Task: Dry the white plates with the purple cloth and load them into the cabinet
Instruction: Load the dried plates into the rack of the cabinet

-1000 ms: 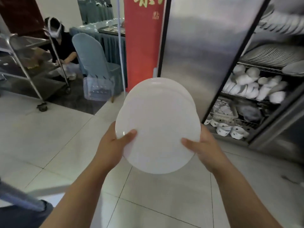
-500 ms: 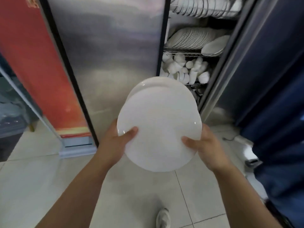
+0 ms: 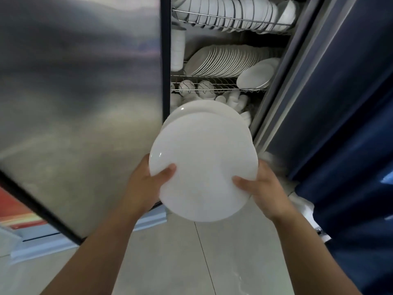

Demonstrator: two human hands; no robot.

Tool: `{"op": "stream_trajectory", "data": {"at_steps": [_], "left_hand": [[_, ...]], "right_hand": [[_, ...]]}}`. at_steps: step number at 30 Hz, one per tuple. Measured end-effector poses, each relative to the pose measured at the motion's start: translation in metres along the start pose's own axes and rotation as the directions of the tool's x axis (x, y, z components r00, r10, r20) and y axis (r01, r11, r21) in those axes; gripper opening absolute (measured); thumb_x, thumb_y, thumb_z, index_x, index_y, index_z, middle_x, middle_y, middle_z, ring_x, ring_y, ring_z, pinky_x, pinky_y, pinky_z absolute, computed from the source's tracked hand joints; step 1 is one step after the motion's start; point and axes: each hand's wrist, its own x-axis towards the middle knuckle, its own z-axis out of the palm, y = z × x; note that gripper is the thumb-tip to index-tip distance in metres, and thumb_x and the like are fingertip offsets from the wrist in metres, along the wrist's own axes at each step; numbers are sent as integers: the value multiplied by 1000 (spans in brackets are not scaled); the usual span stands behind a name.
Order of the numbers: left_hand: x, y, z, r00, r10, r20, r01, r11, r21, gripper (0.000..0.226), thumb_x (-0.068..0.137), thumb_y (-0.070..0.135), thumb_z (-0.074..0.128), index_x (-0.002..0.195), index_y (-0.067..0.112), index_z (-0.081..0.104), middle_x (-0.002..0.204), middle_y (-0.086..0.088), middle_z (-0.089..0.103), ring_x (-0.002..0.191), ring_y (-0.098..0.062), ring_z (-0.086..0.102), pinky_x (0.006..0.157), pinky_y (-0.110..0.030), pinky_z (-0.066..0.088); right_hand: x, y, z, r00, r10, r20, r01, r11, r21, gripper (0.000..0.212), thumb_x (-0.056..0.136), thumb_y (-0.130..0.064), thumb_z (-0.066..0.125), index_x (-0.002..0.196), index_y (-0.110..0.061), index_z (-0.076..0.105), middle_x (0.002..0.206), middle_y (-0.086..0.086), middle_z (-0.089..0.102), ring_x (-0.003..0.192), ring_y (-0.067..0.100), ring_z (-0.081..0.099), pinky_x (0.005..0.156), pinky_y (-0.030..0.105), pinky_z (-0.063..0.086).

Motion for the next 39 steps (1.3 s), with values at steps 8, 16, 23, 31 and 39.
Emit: {"op": "stream_trajectory", "data": {"at_steps": [8, 16, 23, 31, 39], "left_hand": [[164, 6, 16, 996, 2, 91, -1, 1000, -2, 51, 78, 35, 74, 125, 24, 57, 114, 6, 68, 102, -15, 65, 78, -30, 53], [290, 28, 61, 976, -26, 216, 6, 996, 90, 45, 75, 35, 76, 116, 24, 61, 101, 10, 71, 89, -8, 67, 66, -21, 52], [388, 24, 122, 976, -91, 198, 57, 983, 172, 17, 82, 25, 75, 96, 26, 66, 93, 9, 71, 89, -15, 65, 84, -35, 52], [487, 35, 201, 973, -141, 185, 117, 984, 134, 37, 72, 23, 78, 106, 12, 68, 94, -3, 73, 92, -26, 68, 78, -37, 55], [562, 30, 261, 978, -154, 140, 105, 946, 306, 43, 71, 37, 76, 108, 20, 61, 101, 0, 68, 93, -21, 64, 86, -43, 53]], "right_hand": [[133, 17, -17, 990, 40, -136, -47, 998, -47, 49, 72, -11, 66, 120, -13, 58, 110, 4, 71, 102, 20, 68, 79, 34, 57], [221, 27, -54, 953, 92, -287, -109, 993, -44, 55, 73, -21, 67, 126, -15, 52, 112, 1, 68, 100, 16, 67, 70, 27, 58], [299, 56, -115, 913, 114, -392, -179, 975, -134, 50, 80, -23, 71, 126, -19, 52, 114, -2, 66, 104, 16, 64, 83, 34, 57], [402, 60, -202, 942, 139, -306, -202, 962, -185, 50, 77, -32, 70, 122, -13, 56, 112, -2, 69, 100, 11, 66, 81, 32, 57], [470, 67, -253, 916, 191, -352, -266, 947, -178, 23, 82, -12, 66, 103, -2, 69, 97, 7, 74, 92, 17, 69, 78, 30, 58]]}}
